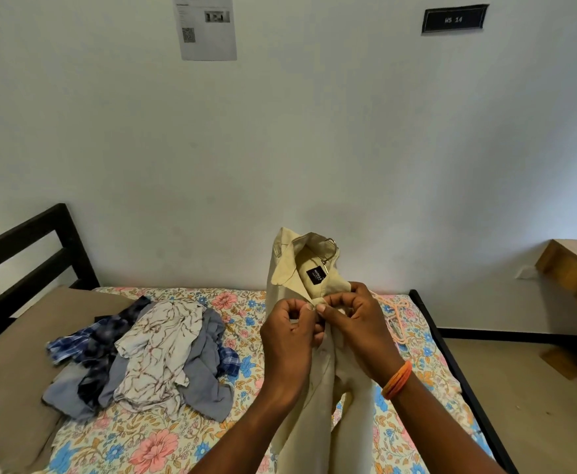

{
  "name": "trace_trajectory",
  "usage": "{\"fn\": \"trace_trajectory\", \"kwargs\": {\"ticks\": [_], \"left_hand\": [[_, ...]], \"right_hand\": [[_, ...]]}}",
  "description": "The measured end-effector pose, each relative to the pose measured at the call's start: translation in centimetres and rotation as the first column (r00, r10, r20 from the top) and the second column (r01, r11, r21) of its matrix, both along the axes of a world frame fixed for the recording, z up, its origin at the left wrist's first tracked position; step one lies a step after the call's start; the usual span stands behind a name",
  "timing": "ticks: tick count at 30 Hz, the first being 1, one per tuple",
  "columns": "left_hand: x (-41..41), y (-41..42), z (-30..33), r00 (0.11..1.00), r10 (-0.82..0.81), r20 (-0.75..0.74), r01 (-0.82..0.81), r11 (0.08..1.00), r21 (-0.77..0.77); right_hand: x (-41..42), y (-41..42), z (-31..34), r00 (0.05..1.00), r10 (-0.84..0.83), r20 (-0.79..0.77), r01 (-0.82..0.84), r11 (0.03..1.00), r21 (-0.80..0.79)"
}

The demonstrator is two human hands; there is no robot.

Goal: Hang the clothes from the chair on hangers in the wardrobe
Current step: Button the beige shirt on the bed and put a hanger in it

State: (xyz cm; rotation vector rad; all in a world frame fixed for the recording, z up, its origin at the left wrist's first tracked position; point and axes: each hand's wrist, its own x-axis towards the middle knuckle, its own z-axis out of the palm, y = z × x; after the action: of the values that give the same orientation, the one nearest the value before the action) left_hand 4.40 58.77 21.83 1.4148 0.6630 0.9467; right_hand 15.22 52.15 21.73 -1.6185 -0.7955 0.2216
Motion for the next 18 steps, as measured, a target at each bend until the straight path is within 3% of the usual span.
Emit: {"fn": "trace_trajectory", "kwargs": {"ticks": [6, 12, 18], "left_hand": [[0.4, 0.3, -0.7, 0.997, 0.024, -0.080, -0.015, 0.993, 0.114], [0.6, 0.4, -0.3, 0.992, 0.083, -0.091, -0.075, 0.993, 0.089], [0.6, 1.0, 0.1, 0.994, 0.024, -0.102, -0.011, 0.992, 0.123]], "right_hand": [[-0.6, 0.8, 0.0, 0.993, -0.117, -0.011, 0.117, 0.991, 0.061], [-2.0, 0.8, -0.5, 0.990, -0.131, 0.042, 0.123, 0.980, 0.158], [-2.3, 1.0, -0.6, 0.982, -0.189, 0.019, 0.183, 0.968, 0.172]]}}
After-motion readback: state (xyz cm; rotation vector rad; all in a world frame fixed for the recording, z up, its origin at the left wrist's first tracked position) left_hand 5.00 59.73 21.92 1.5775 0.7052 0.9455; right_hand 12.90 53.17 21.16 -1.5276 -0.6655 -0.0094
